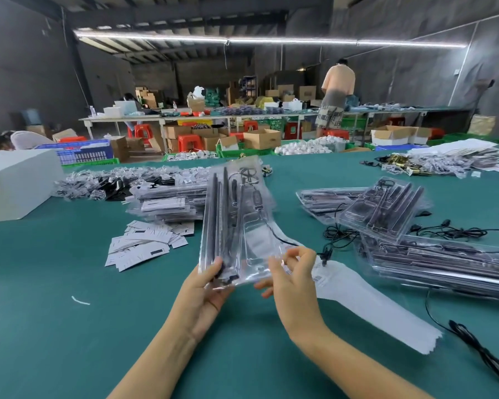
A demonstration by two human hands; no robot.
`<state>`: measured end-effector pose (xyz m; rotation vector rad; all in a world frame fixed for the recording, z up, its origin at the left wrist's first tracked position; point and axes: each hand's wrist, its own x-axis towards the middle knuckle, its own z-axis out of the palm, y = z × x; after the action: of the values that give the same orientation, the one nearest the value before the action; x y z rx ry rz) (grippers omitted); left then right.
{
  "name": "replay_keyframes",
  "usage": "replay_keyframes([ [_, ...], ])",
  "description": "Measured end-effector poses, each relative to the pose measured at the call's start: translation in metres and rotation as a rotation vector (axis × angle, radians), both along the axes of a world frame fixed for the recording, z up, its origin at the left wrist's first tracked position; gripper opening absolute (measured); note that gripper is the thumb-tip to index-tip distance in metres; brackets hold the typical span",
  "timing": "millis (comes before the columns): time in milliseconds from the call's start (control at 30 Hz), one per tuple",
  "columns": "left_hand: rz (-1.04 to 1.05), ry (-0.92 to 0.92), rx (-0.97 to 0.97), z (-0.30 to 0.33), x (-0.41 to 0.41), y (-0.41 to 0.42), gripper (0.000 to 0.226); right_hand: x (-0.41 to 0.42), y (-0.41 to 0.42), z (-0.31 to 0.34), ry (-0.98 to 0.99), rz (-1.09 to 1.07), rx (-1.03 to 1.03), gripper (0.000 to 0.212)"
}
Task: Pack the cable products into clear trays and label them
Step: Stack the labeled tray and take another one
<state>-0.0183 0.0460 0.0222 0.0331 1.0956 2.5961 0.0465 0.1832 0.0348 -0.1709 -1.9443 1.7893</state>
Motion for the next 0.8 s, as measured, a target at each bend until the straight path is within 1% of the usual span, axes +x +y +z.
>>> replay_keyframes([
  [33, 0.005, -0.003, 0.032, 0.000, -0.001, -0.001, 0.024, -0.003, 0.007, 0.000, -0.012, -0.048, 0.158, 0.012],
  [67, 0.011, -0.009, 0.061, 0.000, -0.002, -0.003, 0.025, -0.006, 0.017, 0.000, -0.011, -0.121, 0.366, 0.020],
  [100, 0.027, -0.015, 0.076, 0.000, -0.003, -0.004, 0.024, -0.008, 0.028, 0.000, -0.030, -0.196, 0.602, 0.025],
  [133, 0.047, -0.015, 0.074, 0.001, -0.003, -0.005, 0.022, -0.010, 0.039, 0.000, -0.095, -0.261, 0.852, 0.026],
  [167, 0.061, -0.003, 0.064, 0.002, -0.004, -0.006, 0.020, -0.012, 0.046, -0.001, -0.226, -0.276, 1.068, 0.024],
  [200, 0.064, 0.019, 0.070, 0.003, -0.004, -0.007, 0.017, -0.013, 0.051, -0.003, -0.394, -0.235, 1.226, 0.025],
  [233, 0.058, 0.045, 0.094, 0.004, -0.004, -0.009, 0.017, -0.015, 0.052, -0.007, -0.556, -0.150, 1.308, 0.032],
  [267, 0.049, 0.064, 0.121, 0.004, -0.004, -0.010, 0.018, -0.016, 0.051, -0.013, -0.675, -0.051, 1.327, 0.041],
  [300, 0.041, 0.073, 0.139, 0.006, -0.004, -0.012, 0.019, -0.017, 0.050, -0.018, -0.746, 0.017, 1.310, 0.050],
  [367, 0.020, 0.076, 0.179, 0.009, -0.003, -0.015, 0.021, -0.021, 0.049, -0.024, -0.807, 0.069, 1.266, 0.063],
  [433, -0.002, 0.069, 0.235, 0.010, -0.002, -0.015, 0.024, -0.023, 0.058, -0.024, -0.849, 0.060, 1.220, 0.070],
  [500, -0.014, 0.065, 0.280, 0.010, -0.001, -0.016, 0.027, -0.025, 0.071, -0.023, -0.887, 0.019, 1.187, 0.073],
  [600, -0.023, 0.062, 0.294, 0.011, 0.001, -0.016, 0.033, -0.028, 0.087, -0.023, -0.922, -0.035, 1.158, 0.073],
  [800, -0.019, 0.020, 0.287, 0.012, 0.004, -0.015, 0.028, -0.030, 0.104, -0.020, -0.972, -0.120, 1.131, 0.075],
])
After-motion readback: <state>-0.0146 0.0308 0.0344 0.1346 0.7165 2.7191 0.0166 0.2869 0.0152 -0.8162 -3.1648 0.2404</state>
